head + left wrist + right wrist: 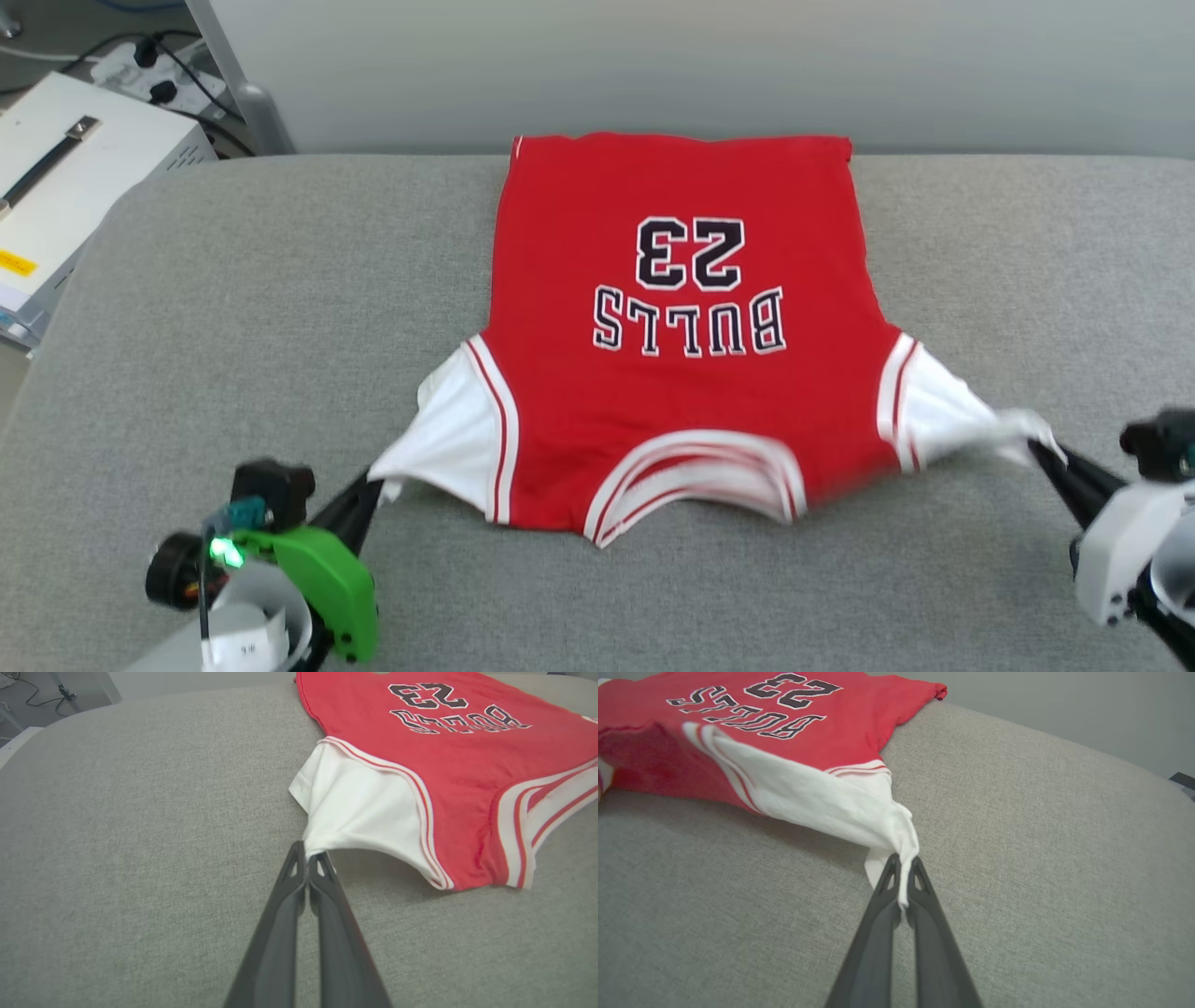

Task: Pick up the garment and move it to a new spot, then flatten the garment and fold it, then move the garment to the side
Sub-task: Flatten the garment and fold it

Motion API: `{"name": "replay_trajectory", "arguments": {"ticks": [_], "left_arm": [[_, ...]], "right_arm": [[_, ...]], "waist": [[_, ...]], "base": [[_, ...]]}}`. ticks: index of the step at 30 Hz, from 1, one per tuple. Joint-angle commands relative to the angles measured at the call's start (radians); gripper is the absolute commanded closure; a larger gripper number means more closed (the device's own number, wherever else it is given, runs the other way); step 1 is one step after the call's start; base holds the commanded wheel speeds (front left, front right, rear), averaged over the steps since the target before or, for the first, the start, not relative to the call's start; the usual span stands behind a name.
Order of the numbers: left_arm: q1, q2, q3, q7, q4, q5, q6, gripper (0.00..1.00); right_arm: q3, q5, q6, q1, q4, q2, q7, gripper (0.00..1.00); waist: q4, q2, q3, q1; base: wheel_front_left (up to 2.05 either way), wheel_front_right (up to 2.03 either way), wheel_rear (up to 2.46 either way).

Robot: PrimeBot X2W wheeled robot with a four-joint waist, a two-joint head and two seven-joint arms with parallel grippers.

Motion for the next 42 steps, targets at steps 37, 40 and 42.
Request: {"name": "replay_trajectory", "arguments": {"ticks": [37,40,42], "left_arm": [[0.289,-0.022,0.121,-0.008,-0.177,0.070,0.113,1.00],[0.259,-0.026,0.131,-0.008,-0.201,0.096,0.115,1.00],[0.232,-0.029,0.137,-0.008,-0.216,0.115,0.115,1.00]], "right_arm": [[-0.721,-0.146,-0.001,0.577,-0.576,0.056,0.396,0.00],[-0.787,-0.143,-0.001,0.476,-0.629,0.035,0.420,0.00],[-0.817,-0.142,-0.001,0.386,-0.652,0.018,0.447,0.00]], "waist": [[0.063,0.0033,-0.003,0.0001],[0.079,0.0033,0.044,0.0001],[0.095,0.0033,0.080,0.0001]], "base": [[0.00,0.00,0.00],[0.00,0.00,0.00],[0.00,0.00,0.00]]}}
